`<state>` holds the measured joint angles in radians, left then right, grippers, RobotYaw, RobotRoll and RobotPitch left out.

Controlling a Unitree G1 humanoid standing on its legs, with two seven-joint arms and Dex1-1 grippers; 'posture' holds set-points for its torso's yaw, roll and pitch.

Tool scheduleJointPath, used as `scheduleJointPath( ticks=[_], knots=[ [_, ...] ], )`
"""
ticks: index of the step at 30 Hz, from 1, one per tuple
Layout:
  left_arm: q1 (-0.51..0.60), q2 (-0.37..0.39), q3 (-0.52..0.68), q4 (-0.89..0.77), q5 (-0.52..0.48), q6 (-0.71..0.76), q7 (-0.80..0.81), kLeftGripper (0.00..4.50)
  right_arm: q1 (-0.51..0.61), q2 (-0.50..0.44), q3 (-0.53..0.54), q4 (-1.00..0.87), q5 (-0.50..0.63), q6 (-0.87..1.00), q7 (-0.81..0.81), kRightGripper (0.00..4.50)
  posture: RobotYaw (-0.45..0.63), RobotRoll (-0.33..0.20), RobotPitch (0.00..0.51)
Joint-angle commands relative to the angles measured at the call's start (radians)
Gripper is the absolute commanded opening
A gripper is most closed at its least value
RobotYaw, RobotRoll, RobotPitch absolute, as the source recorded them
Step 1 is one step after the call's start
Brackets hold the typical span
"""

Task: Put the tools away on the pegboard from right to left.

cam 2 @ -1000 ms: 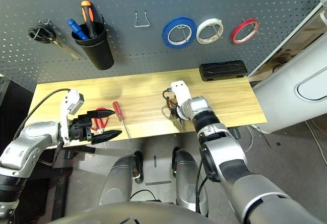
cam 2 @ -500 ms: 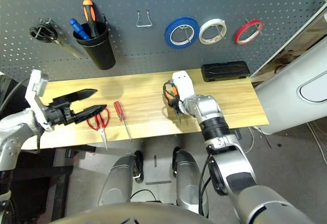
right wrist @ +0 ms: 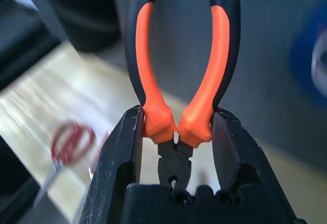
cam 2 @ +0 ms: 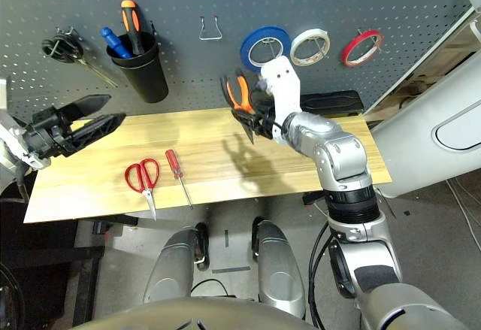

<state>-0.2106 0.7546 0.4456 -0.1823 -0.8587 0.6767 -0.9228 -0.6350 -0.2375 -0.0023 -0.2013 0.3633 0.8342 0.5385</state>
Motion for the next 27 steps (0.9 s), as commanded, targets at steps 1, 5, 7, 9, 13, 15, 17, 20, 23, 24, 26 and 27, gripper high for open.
scheduleJointPath(
  ticks=[1, 5, 7, 9, 13, 15, 17, 20, 23, 24, 26, 27],
  knots=[
    [0.003, 0.01, 0.014, -0.001, -0.016, 0.017, 0.013, 4.5, -0.053, 0.009, -0.04, -0.01, 0.044, -0.064, 0.008, 2.03, -0.02, 0.0, 0.106],
    [-0.001, 0.007, 0.01, -0.005, -0.016, 0.019, 0.022, 4.5, -0.122, 0.031, -0.054, 0.02, 0.062, -0.18, 0.029, 2.03, -0.02, 0.0, 0.105],
    [-0.006, 0.005, 0.006, -0.004, -0.013, 0.017, 0.027, 4.5, -0.155, 0.055, -0.059, 0.054, 0.076, -0.314, 0.084, 2.03, -0.02, 0.0, 0.107],
    [-0.01, 0.005, 0.005, -0.002, -0.013, 0.017, 0.03, 4.5, -0.187, 0.06, -0.052, 0.099, 0.055, -0.394, 0.096, 2.03, -0.02, 0.0, 0.111],
    [-0.013, 0.012, 0.018, 0.013, -0.012, 0.015, 0.03, 4.5, -0.247, 0.074, -0.043, 0.194, 0.015, -0.517, 0.087, 2.03, -0.02, 0.0, 0.114],
    [-0.012, 0.015, 0.027, 0.015, -0.014, 0.016, 0.032, 4.5, -0.271, 0.082, -0.039, 0.232, -0.005, -0.574, 0.078, 2.03, -0.02, 0.0, 0.112],
    [-0.016, 0.014, 0.036, 0.017, -0.017, 0.015, 0.038, 4.5, -0.298, 0.088, -0.029, 0.29, -0.049, -0.66, 0.064, 2.03, -0.01, 0.0, 0.112],
    [-0.021, 0.013, 0.045, 0.019, -0.018, 0.015, 0.046, 4.5, -0.33, 0.098, -0.014, 0.377, -0.107, -0.779, 0.045, 2.03, -0.01, 0.0, 0.116],
    [-0.019, 0.019, 0.052, 0.022, -0.015, 0.014, 0.048, 4.5, -0.357, 0.111, 0.001, 0.483, -0.159, -0.899, 0.027, 2.03, 0.0, 0.0, 0.118],
    [-0.017, 0.022, 0.054, 0.021, -0.014, 0.014, 0.046, 4.5, -0.363, 0.114, 0.004, 0.507, -0.168, -0.924, 0.023, 2.03, 0.0, 0.0, 0.118],
    [-0.012, 0.028, 0.054, 0.018, -0.012, 0.017, 0.044, 4.5, -0.38, 0.125, 0.014, 0.569, -0.198, -0.989, 0.011, 2.03, 0.01, 0.0, 0.118],
    [-0.009, 0.028, 0.055, 0.015, -0.014, 0.019, 0.044, 4.5, -0.391, 0.132, 0.018, 0.603, -0.216, -1.019, -0.002, 2.03, 0.01, 0.0, 0.118]
  ],
)
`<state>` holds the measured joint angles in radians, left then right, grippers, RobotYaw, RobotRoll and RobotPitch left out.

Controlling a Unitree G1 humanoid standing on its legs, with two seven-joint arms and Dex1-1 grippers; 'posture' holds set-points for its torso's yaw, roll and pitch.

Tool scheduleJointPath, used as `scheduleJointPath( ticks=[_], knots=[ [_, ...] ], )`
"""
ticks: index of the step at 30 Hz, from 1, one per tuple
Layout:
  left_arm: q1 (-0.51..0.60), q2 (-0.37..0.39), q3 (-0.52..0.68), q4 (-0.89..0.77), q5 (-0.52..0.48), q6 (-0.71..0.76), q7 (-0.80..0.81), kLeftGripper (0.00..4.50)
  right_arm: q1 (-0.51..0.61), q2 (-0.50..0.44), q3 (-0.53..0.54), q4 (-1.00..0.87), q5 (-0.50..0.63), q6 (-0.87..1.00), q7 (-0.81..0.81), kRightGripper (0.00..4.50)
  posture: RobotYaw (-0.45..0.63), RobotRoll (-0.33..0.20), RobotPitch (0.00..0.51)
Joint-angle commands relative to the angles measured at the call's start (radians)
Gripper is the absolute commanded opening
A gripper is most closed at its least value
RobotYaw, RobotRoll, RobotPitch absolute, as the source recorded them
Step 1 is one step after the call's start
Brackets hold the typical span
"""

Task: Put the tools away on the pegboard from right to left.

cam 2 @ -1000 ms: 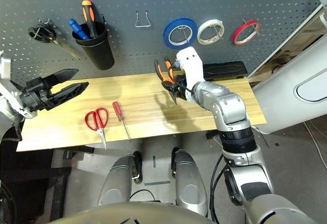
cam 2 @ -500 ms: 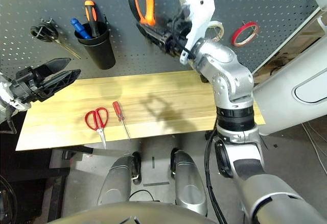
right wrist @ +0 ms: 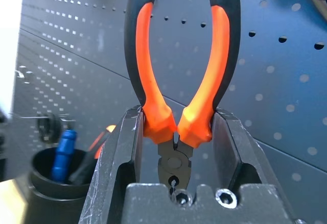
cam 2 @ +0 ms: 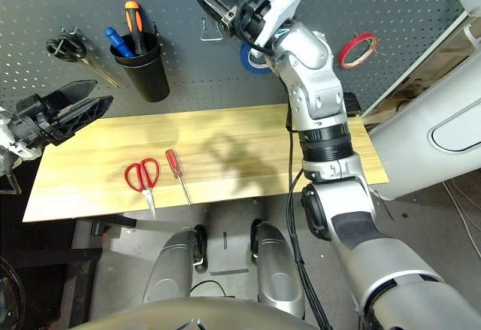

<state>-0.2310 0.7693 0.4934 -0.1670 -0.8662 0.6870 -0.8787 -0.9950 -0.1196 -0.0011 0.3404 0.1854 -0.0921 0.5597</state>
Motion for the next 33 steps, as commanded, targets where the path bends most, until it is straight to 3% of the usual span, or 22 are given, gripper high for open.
scheduleJointPath(
  ticks=[1, 7, 14, 33],
  knots=[
    [0.013, 0.013, 0.009, -0.003, -0.008, 0.01, 0.001, 4.5, -0.039, 0.019, 0.019, 0.087, -0.05, -0.116, -0.033, 2.03, 0.01, 0.0, 0.118],
    [0.023, 0.009, 0.012, -0.024, -0.021, 0.024, 0.008, 4.5, -0.065, 0.025, 0.073, 0.243, -0.161, -0.302, -0.076, 2.03, 0.02, 0.0, 0.125],
    [0.02, 0.015, 0.005, -0.036, -0.032, 0.046, 0.014, 4.5, -0.094, 0.041, 0.083, 0.365, -0.216, -0.412, -0.133, 2.03, 0.02, 0.0, 0.14],
    [0.048, 0.009, -0.001, -0.113, -0.085, 0.127, 0.047, 4.5, -0.156, 0.056, 0.048, 0.509, -0.208, -0.476, -0.204, 2.03, 0.04, 0.0, 0.22]
  ],
)
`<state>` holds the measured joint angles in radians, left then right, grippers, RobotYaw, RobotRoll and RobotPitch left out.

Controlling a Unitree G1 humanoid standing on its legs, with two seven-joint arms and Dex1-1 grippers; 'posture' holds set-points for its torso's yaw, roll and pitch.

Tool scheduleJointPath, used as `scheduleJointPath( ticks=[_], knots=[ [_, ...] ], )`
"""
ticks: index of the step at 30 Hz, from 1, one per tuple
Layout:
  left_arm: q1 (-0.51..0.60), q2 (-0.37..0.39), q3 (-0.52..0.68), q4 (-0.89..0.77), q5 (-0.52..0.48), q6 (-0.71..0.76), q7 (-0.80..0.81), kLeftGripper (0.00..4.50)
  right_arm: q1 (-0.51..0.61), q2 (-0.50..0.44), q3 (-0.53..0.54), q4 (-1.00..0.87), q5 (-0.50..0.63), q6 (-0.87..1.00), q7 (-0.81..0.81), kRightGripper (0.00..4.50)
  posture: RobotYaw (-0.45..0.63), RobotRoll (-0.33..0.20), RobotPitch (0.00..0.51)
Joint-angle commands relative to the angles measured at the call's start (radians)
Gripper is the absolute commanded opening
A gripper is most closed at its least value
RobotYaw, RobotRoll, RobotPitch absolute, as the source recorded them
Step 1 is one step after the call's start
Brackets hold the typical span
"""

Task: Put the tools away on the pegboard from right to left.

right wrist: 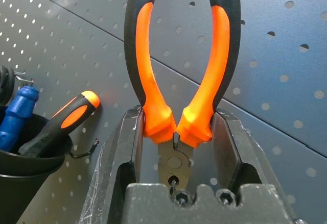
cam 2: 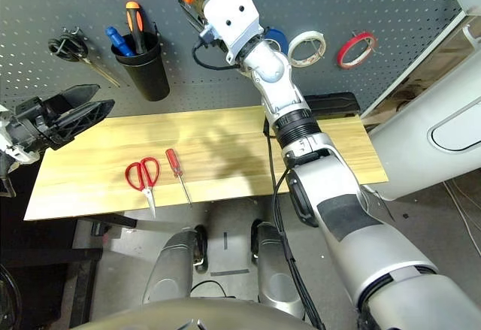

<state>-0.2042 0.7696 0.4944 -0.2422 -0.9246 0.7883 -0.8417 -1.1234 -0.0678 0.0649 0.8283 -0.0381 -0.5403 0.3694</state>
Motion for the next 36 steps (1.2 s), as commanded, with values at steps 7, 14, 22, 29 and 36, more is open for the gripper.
scheduleJointPath(
  ticks=[7, 14, 22, 29, 36],
  knots=[
    [0.043, 0.017, 0.004, -0.065, -0.056, 0.055, 0.027, 4.5, -0.039, 0.019, -0.038, 0.084, 0.034, -0.036, -0.04, 2.03, 0.05, 0.0, 0.246],
    [0.037, 0.009, -0.015, -0.074, -0.062, 0.059, 0.04, 4.5, -0.036, 0.033, -0.05, 0.148, 0.037, -0.042, -0.037, 2.03, 0.05, 0.0, 0.243],
    [0.031, -0.01, -0.04, -0.08, -0.064, 0.047, 0.052, 4.5, -0.017, 0.039, -0.055, 0.193, 0.044, -0.031, -0.031, 2.18, 0.04, 0.0, 0.226],
    [0.017, -0.042, -0.075, -0.078, -0.053, 0.025, 0.062, 4.5, 0.014, 0.024, -0.063, 0.071, 0.096, -0.018, 0.038, 4.44, 0.03, 0.0, 0.192],
    [0.022, -0.073, -0.123, -0.068, -0.013, -0.014, 0.065, 4.5, 0.077, -0.081, -0.076, -0.344, 0.248, 0.21, 0.178, 4.48, 0.0, 0.0, 0.143]
  ],
)
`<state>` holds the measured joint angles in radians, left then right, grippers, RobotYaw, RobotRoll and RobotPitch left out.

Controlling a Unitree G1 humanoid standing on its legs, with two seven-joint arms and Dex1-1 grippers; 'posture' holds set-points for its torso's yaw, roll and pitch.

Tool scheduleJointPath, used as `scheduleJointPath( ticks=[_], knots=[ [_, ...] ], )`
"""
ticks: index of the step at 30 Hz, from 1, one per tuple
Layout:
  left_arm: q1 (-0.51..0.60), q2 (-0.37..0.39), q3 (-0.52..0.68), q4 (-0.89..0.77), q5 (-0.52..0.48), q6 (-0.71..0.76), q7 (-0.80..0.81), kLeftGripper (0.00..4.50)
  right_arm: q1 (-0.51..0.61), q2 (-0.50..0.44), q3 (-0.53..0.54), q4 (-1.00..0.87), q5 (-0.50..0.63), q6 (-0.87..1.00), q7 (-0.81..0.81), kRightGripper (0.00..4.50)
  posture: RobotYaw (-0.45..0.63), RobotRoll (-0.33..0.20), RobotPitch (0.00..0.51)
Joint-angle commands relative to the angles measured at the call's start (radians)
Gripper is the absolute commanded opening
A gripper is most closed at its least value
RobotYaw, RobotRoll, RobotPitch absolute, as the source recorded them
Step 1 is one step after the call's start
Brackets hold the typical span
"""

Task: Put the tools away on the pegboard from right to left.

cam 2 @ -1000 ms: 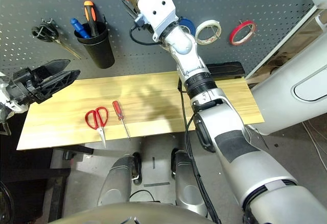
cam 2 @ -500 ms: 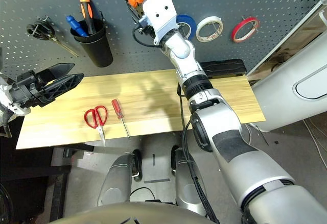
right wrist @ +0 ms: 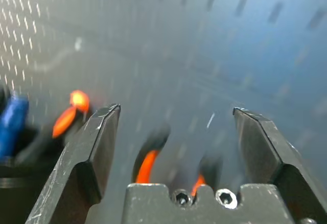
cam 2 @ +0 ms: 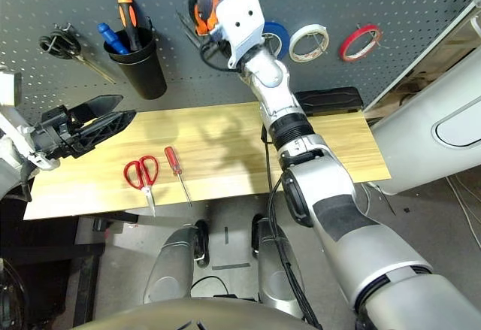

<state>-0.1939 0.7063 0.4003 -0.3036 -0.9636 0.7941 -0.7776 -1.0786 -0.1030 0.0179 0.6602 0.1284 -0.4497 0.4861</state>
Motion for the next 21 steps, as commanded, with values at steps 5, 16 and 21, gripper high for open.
scheduleJointPath(
  ticks=[5, 16, 21],
  knots=[
    [0.017, -0.039, -0.101, 0.003, 0.087, -0.032, 0.029, 4.5, 0.144, -0.176, -0.035, -0.483, 0.298, 0.458, 0.238, 4.48, -0.02, 0.0, 0.102],
    [0.035, -0.164, -0.321, 0.144, 0.397, -0.113, 0.205, 4.5, 0.5, -0.402, 0.041, -0.763, 0.409, 0.764, 0.493, 4.48, -0.07, 0.0, 0.078],
    [0.011, -0.241, -0.386, 0.244, 0.506, -0.128, 0.286, 4.5, 0.572, -0.42, 0.119, -0.717, 0.3, 0.67, 0.566, 4.48, -0.08, 0.0, 0.083]
  ],
)
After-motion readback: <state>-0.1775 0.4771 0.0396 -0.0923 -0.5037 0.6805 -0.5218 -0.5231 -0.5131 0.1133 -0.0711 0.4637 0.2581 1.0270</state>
